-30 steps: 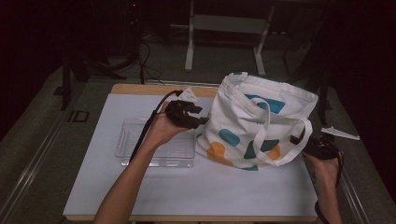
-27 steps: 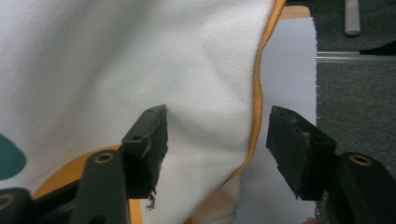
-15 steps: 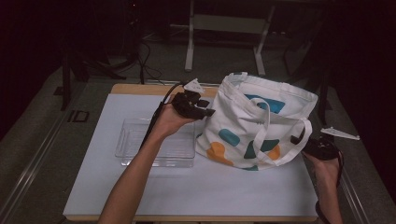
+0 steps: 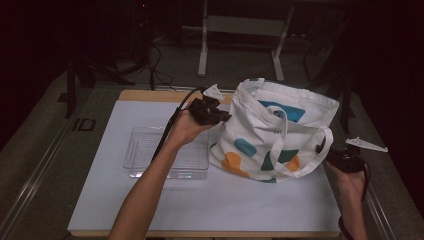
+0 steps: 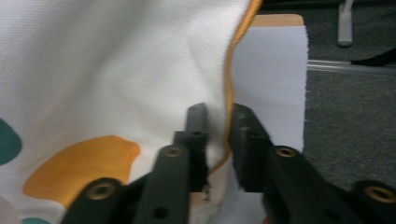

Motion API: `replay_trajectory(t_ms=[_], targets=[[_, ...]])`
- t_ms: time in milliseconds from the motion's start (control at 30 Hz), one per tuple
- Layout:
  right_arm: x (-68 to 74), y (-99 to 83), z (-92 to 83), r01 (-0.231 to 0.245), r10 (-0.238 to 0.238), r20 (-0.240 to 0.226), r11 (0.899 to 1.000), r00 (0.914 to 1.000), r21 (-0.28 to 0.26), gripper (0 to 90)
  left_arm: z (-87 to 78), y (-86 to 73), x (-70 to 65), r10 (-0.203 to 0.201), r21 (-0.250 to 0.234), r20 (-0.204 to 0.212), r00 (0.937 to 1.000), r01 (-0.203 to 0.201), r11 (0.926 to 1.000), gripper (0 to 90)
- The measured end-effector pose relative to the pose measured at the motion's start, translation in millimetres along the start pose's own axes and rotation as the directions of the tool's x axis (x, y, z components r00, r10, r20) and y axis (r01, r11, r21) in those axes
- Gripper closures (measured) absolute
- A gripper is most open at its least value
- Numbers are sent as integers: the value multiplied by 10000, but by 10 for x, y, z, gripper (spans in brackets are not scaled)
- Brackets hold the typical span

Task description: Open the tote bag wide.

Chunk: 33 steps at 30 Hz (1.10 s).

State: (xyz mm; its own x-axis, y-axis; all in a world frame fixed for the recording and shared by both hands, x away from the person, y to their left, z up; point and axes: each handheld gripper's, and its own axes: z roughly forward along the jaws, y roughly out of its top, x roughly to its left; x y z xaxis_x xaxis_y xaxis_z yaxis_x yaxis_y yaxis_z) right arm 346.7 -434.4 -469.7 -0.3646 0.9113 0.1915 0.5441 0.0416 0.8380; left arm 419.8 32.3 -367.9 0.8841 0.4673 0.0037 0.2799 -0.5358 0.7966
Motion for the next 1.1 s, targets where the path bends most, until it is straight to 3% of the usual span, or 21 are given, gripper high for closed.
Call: replay_trajectory(t_ms=[333,600,933,1100], targets=[[61,-10,-73,623,-618,288,9979,9977,-175,865,-70,-48,-61,210,51,20,9998,-210,9998,877],[114,-28,-178,927,-918,200,9946,9956,-463,870,-160,-184,-107,104,-197,165,9998,-101,9998,880],[179,-81,-269,1299,-1294,133,9904,9915,-481,872,-230,-317,-219,360,-154,212,9991,-356,9992,880],[193,-127,-292,1425,-1421,138,9889,9898,-417,873,-236,-352,-281,530,-66,35,9986,-530,9986,880]])
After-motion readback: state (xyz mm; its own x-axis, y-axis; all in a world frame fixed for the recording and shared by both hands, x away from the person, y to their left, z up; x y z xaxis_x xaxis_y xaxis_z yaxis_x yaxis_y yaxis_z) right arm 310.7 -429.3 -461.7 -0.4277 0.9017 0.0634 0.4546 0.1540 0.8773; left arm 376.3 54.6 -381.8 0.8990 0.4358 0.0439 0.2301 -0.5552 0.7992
